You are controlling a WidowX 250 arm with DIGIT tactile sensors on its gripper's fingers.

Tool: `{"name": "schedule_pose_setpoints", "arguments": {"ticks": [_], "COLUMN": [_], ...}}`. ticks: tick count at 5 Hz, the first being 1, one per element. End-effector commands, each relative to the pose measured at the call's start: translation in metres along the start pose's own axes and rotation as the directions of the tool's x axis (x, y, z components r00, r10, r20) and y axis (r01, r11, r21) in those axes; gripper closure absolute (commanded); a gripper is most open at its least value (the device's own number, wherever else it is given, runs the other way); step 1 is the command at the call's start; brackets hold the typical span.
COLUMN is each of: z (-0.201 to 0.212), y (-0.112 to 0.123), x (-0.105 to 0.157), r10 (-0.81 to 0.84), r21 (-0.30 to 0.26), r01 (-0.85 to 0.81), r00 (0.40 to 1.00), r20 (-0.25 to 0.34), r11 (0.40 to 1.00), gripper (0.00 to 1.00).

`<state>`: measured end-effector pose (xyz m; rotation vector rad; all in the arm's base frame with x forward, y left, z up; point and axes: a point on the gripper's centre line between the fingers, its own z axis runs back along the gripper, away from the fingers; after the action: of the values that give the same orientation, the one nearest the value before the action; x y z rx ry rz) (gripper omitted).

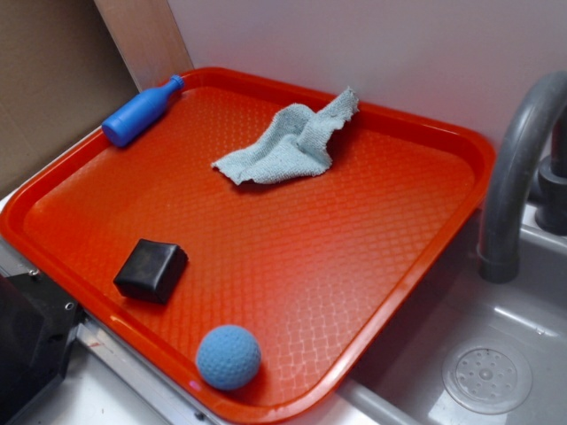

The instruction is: Grab the blue ball.

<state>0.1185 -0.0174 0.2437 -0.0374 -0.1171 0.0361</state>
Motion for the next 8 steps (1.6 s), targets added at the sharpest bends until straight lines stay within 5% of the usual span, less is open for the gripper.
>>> {"name": "schedule_pose_setpoints", "arguments": {"ticks": [1, 2, 3, 4, 5, 8], "z": [0.000, -0.025, -0.061, -0.104, -0.133, -0.198], "y": [0.000, -0.049, -0.095, -0.131, -0.134, -0.156], "x": [0.000, -0.007, -0.018, -0.036, -0.037, -0.038], "r10": [0.000, -0.229, -0.466, -0.646, -0.736, -0.820], "r21": [0.000, -0.175, -0.159, -0.258, -0.256, -0.256], "r01": [0.000, 0.246, 0.479, 0.661, 0.757, 0.838], "r00": [1.000, 0.967, 0.878, 0.748, 0.650, 0.534], "r20": [0.000, 0.110, 0.115, 0.154, 0.192, 0.207], "r11": [1.000, 0.954, 0.863, 0.704, 0.602, 0.481], "gripper": [0.00, 0.00, 0.00, 0.00, 0.00, 0.00]}}
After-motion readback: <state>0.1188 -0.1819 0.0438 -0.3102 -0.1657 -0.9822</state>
